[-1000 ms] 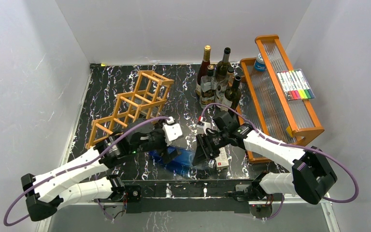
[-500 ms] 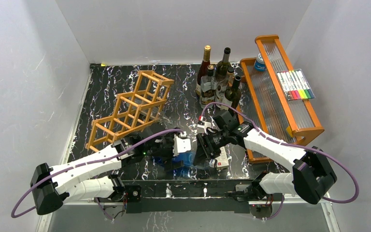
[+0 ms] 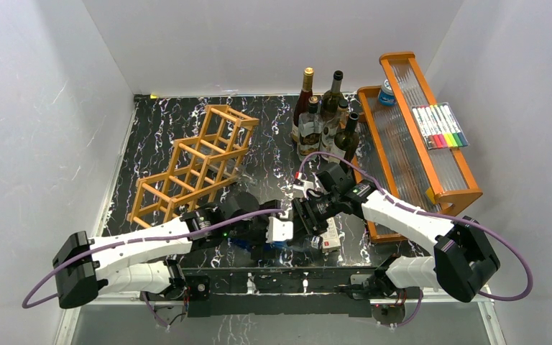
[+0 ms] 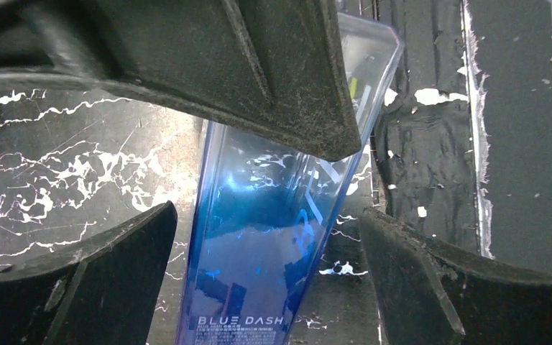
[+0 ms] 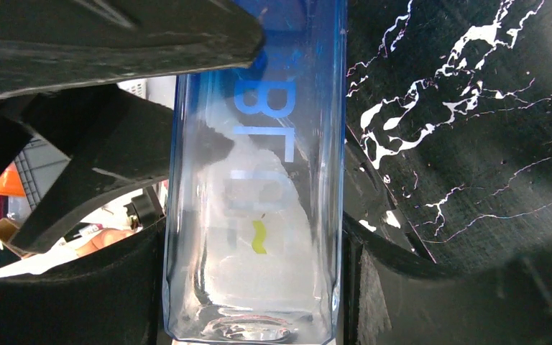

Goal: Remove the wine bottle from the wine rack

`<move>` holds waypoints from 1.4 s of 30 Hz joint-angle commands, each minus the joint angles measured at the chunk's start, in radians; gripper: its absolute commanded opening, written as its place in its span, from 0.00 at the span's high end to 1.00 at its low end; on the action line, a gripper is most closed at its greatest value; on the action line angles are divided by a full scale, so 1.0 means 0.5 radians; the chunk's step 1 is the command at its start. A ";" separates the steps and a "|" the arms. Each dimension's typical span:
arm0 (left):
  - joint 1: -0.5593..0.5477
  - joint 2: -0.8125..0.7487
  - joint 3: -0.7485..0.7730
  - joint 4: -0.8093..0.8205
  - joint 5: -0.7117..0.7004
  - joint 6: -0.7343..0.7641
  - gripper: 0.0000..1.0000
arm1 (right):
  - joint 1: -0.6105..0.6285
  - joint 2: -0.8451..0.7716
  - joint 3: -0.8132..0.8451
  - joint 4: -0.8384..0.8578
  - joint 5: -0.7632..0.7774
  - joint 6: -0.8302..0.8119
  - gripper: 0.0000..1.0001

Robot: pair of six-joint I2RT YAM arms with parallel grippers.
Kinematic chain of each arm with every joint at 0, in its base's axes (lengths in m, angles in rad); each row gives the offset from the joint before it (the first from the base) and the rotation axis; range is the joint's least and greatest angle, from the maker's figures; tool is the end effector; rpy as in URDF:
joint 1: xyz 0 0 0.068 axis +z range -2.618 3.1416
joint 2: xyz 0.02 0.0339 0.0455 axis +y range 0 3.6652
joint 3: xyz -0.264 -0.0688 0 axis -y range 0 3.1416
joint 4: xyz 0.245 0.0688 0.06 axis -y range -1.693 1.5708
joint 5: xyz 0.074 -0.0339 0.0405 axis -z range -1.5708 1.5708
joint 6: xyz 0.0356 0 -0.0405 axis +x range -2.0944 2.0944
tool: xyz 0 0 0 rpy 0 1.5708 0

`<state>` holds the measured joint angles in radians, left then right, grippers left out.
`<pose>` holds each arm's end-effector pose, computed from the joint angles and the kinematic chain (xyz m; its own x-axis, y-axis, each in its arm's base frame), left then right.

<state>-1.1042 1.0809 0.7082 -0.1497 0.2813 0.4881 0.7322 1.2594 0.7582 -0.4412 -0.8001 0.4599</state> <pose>0.0989 -0.2184 0.2591 0.2549 0.4955 -0.8304 0.9587 -0.0170 0.2841 0.1621 0.1800 0.2198 -0.8850 -0.3798 -0.2692 -0.4313 0.4517 0.7810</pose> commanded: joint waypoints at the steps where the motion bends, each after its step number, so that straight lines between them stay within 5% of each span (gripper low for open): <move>1: -0.018 0.038 -0.041 0.143 -0.009 0.066 0.04 | -0.011 -0.039 0.156 0.212 -0.290 -0.033 1.00; 10: -0.019 0.064 -0.097 0.210 -0.086 0.005 0.35 | -0.013 -0.048 0.202 0.156 -0.297 -0.070 0.95; 18: -0.017 -0.019 -0.112 0.253 -0.115 -0.158 0.66 | -0.029 -0.130 0.402 -0.173 0.076 -0.256 0.28; 23: -0.019 -0.194 -0.197 0.370 -0.125 -0.292 0.80 | -0.086 -0.203 0.508 -0.288 0.256 -0.321 0.05; 28: -0.019 -0.357 -0.286 0.539 -0.189 -0.436 0.88 | -0.217 -0.292 0.645 -0.364 0.449 -0.355 0.02; 35: -0.019 -0.486 -0.326 0.737 -0.454 -0.608 0.96 | -0.297 -0.536 0.643 -0.041 0.868 -0.119 0.02; 42: -0.019 -0.438 -0.227 0.868 -0.806 -0.698 0.96 | -0.302 -0.508 0.521 0.185 0.824 0.141 0.02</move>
<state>-1.1099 0.8814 0.5205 0.1093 0.0170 0.1772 0.5846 0.9966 1.0466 -0.4744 -0.3904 0.4335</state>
